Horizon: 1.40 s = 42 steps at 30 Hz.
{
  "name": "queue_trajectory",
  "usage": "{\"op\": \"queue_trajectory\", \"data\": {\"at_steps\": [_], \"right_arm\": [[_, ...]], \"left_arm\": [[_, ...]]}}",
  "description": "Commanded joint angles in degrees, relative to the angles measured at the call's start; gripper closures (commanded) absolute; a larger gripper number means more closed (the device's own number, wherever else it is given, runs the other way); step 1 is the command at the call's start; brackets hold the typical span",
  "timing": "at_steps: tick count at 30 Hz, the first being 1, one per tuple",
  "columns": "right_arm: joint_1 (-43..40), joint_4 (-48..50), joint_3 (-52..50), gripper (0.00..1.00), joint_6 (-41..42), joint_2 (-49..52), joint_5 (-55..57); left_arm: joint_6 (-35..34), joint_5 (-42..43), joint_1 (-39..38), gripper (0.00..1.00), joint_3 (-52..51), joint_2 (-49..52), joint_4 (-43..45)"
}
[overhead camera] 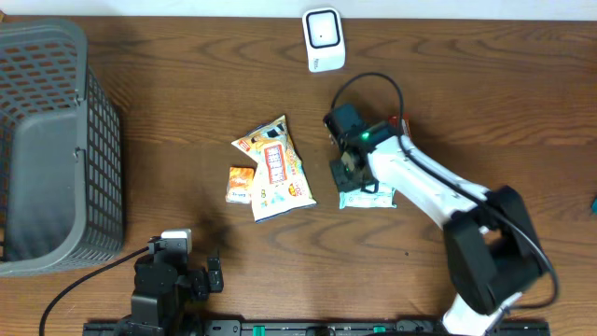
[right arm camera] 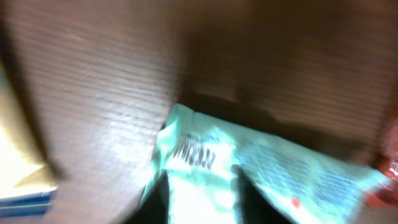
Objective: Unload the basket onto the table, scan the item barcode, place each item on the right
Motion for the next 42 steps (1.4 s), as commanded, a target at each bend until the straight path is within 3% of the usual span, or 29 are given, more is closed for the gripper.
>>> {"op": "queue_trajectory", "data": {"at_steps": [1, 2, 7, 10, 18, 25, 31, 36, 38, 40, 42], "right_arm": [[-0.2, -2.5, 4.3, 0.05, 2.6, -9.1, -0.1], [-0.4, -3.7, 4.3, 0.01, 5.4, -11.2, -0.1], [-2.9, -15.2, 3.1, 0.01, 30.5, -18.4, -0.1], [-3.3, -18.2, 0.6, 0.01, 39.7, -19.6, -0.1], [-3.3, -3.5, -13.8, 0.01, 46.2, -18.2, -2.6], [-3.5, 5.7, -22.8, 0.01, 61.6, -18.1, 1.5], [-3.8, 17.7, -28.3, 0.01, 62.4, -18.0, 4.7], [-5.3, 22.2, -32.0, 0.01, 63.9, -17.6, 5.1], [-6.3, 22.2, -33.3, 0.20, 64.9, -17.5, 5.4], [-7.3, 22.7, -34.5, 0.45, 65.4, -17.4, 5.3], [-8.0, 24.6, -35.8, 0.52, 64.6, -17.4, 5.3]], "left_arm": [[-0.1, -0.5, -0.2, 0.00, 0.1, 0.0, -0.4], [-0.1, -0.5, -0.2, 0.00, 0.1, 0.0, -0.4], [-0.1, -0.5, -0.2, 0.00, 0.1, 0.0, -0.4], [-0.1, -0.5, -0.2, 0.00, 0.1, 0.0, -0.4], [-0.1, -0.5, -0.2, 0.00, 0.1, 0.0, -0.4], [-0.1, -0.5, -0.2, 0.00, 0.1, 0.0, -0.4], [-0.1, -0.5, -0.2, 0.00, 0.1, 0.0, -0.4], [-0.1, -0.5, -0.2, 0.00, 0.1, 0.0, -0.4], [-0.1, -0.5, -0.2, 0.00, 0.1, 0.0, -0.4], [-0.1, -0.5, -0.2, 0.00, 0.1, 0.0, -0.4], [-0.1, -0.5, -0.2, 0.00, 0.1, 0.0, -0.4]]}}
